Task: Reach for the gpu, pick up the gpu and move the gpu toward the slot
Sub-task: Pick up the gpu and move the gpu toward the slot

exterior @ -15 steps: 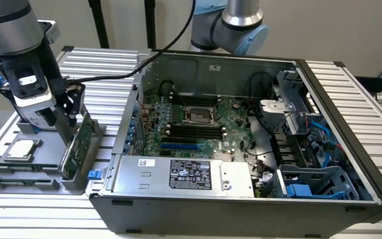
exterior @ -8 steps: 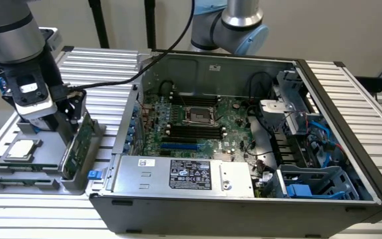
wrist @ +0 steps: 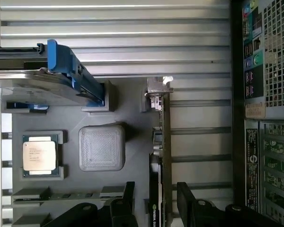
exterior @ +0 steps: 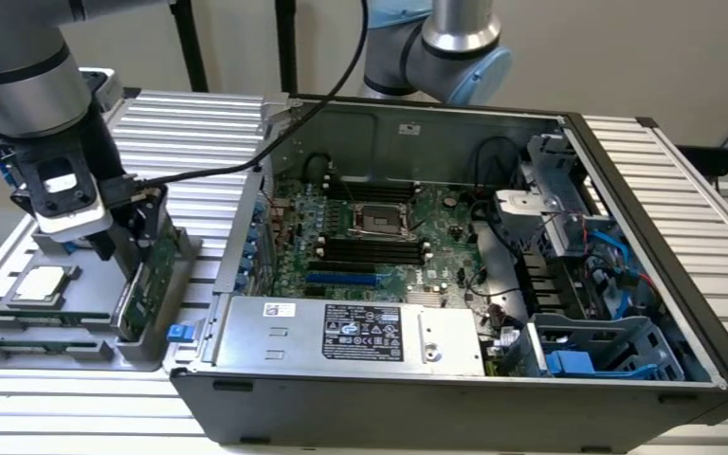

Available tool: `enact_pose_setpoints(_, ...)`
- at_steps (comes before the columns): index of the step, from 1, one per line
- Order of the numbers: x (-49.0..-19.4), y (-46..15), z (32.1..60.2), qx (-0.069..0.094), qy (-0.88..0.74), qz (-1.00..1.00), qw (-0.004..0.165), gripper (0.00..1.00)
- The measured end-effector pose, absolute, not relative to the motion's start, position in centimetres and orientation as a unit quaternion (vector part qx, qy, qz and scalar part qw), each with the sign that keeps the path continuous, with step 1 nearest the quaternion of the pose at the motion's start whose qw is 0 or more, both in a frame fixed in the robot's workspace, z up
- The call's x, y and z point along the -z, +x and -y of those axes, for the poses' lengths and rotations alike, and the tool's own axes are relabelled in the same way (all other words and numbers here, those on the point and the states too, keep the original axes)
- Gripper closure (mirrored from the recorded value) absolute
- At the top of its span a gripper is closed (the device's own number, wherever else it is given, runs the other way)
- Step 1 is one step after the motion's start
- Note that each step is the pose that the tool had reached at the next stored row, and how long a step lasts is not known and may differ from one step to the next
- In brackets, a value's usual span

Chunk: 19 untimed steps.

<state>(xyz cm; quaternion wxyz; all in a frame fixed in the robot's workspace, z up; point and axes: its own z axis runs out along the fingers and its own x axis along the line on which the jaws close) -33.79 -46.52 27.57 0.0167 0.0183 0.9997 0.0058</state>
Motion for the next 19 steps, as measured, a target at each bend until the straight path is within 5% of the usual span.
enact_pose_setpoints(19,-24.7,-33.8,46.3,0.007,0.020,-0.999,0.029,0.52)
